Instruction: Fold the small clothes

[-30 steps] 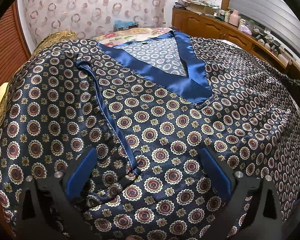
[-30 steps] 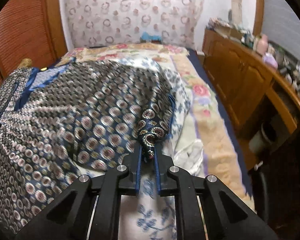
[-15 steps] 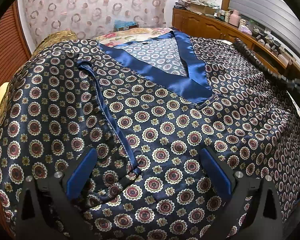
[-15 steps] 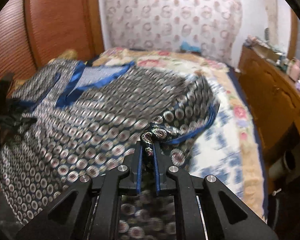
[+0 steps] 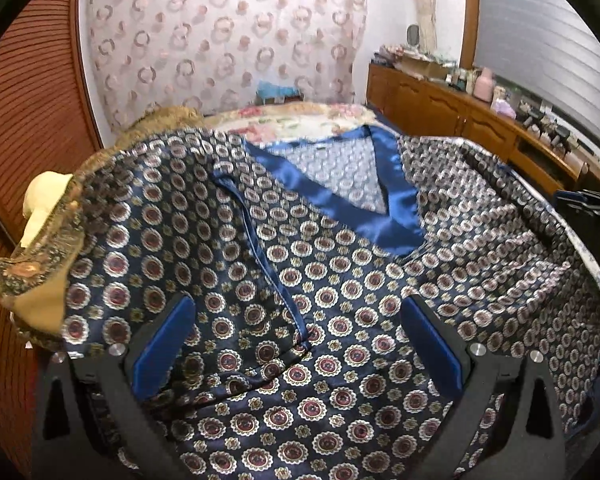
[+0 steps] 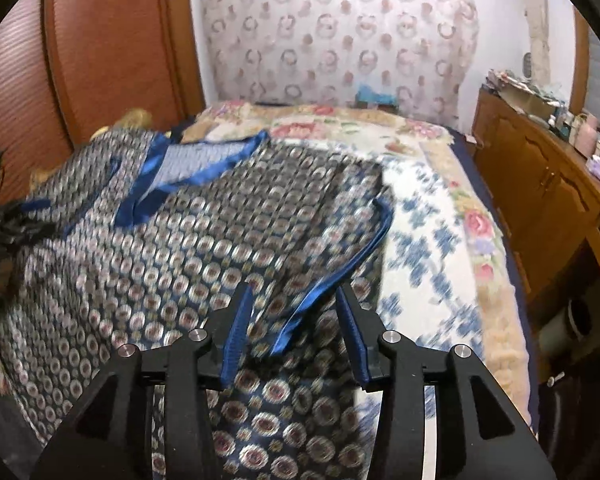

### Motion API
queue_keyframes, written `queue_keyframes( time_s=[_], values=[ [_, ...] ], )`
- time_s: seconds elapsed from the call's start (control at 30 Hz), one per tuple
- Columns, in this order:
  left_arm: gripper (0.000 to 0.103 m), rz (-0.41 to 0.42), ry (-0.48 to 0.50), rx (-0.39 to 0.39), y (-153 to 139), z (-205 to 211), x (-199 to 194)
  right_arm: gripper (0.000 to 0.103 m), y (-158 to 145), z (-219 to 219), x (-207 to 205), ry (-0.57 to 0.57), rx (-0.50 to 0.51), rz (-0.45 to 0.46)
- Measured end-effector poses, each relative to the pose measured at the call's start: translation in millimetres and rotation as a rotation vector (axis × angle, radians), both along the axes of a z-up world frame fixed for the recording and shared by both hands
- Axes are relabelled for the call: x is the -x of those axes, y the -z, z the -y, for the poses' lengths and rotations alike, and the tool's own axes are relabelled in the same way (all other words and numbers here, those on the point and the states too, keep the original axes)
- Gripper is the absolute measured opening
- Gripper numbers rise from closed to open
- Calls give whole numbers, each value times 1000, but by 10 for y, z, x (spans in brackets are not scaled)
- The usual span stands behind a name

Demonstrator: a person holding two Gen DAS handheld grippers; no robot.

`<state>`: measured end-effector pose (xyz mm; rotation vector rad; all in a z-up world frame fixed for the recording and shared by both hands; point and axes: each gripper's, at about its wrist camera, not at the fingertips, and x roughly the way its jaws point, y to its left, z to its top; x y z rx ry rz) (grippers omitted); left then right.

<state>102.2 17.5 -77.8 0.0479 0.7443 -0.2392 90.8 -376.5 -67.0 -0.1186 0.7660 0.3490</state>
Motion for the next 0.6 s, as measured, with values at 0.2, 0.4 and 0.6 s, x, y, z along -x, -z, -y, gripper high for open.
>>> queue_keyframes(
  time_s=[0.2,0.4,0.6],
  values=[
    [103,29,-8,23,-103,38,42,44,116,187,-484,86,-13,-54],
    [103,29,-4,19,-86,57,53,30,293,345,-899,112,-74,-139],
    [103,18,-12,31,-42,39,76,8,232,120,-1000,44,-66,-128]
  ],
)
